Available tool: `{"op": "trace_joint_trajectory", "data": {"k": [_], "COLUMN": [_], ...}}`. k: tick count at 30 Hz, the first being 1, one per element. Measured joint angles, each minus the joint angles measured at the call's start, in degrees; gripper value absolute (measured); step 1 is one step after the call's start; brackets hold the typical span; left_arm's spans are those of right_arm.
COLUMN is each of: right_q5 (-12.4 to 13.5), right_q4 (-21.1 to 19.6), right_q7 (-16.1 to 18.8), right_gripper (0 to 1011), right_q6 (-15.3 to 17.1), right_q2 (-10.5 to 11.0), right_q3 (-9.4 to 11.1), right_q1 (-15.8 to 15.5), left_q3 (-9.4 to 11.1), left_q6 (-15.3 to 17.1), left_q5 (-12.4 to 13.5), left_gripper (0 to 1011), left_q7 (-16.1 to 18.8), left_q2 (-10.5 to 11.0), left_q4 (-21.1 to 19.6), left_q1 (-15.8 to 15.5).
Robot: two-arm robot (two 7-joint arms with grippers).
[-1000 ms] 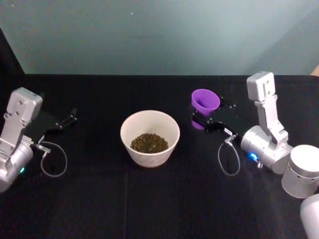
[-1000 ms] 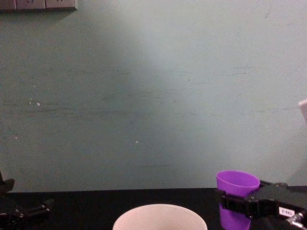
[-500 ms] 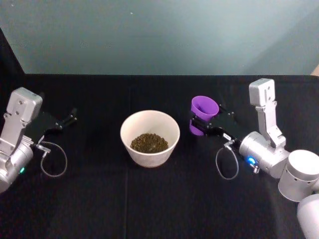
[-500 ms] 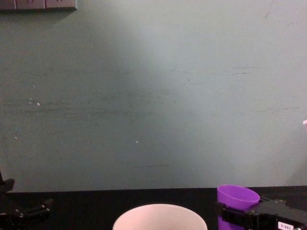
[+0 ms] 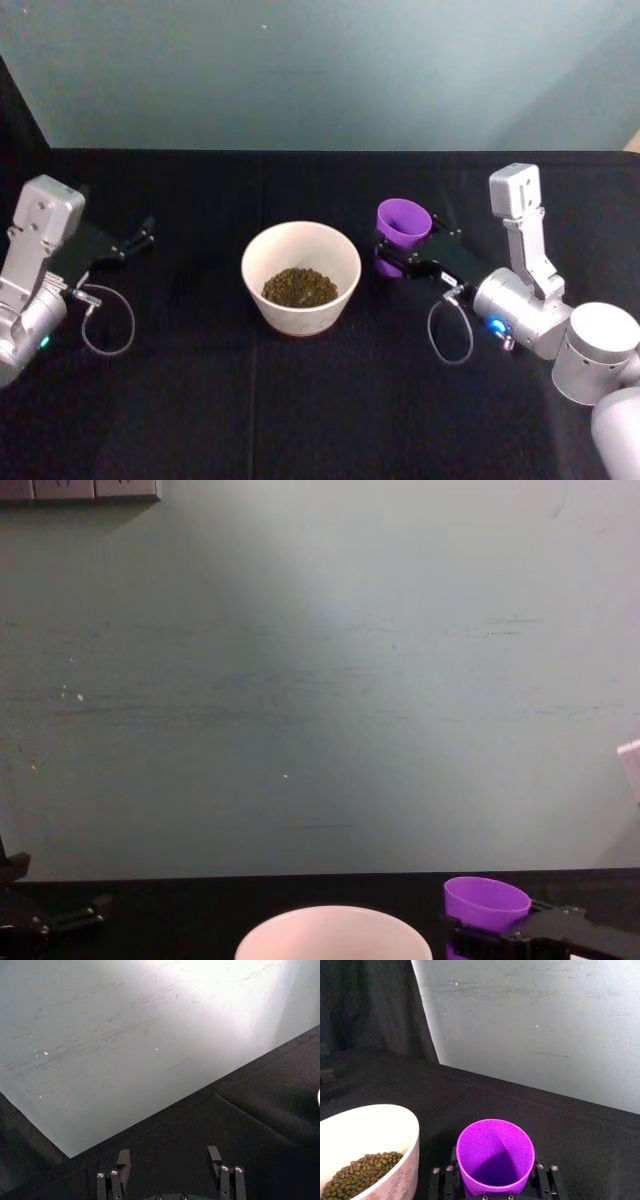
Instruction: Pick up the cup and pour the mung beans from the cup into the bowl.
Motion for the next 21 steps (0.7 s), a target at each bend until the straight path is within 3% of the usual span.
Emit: {"op": "trace_joint_trajectory", "data": {"k": [10, 21], "right_q5": [1.26, 2.34], "right_q4": [-2.55, -14.31], "right_q7": [-1.19, -4.24], "right_gripper": [990, 1000], "right_q6": [-0.24, 1.09], "right_q2": [0.9, 2.61], "right_q3": [-0.68, -0.63], "right_q1": [-1.14, -4.97], "left_q3": [0.0, 0.0], "left_q6": [0.0, 0.0], "left_q5": [0.0, 0.0], "left_gripper": [1000, 1000], "left_q7": [0.0, 0.0], "left_q2": [0.0, 0.0], "left_q4": [0.0, 0.0], "left_q1": [0.0, 0.0]}}
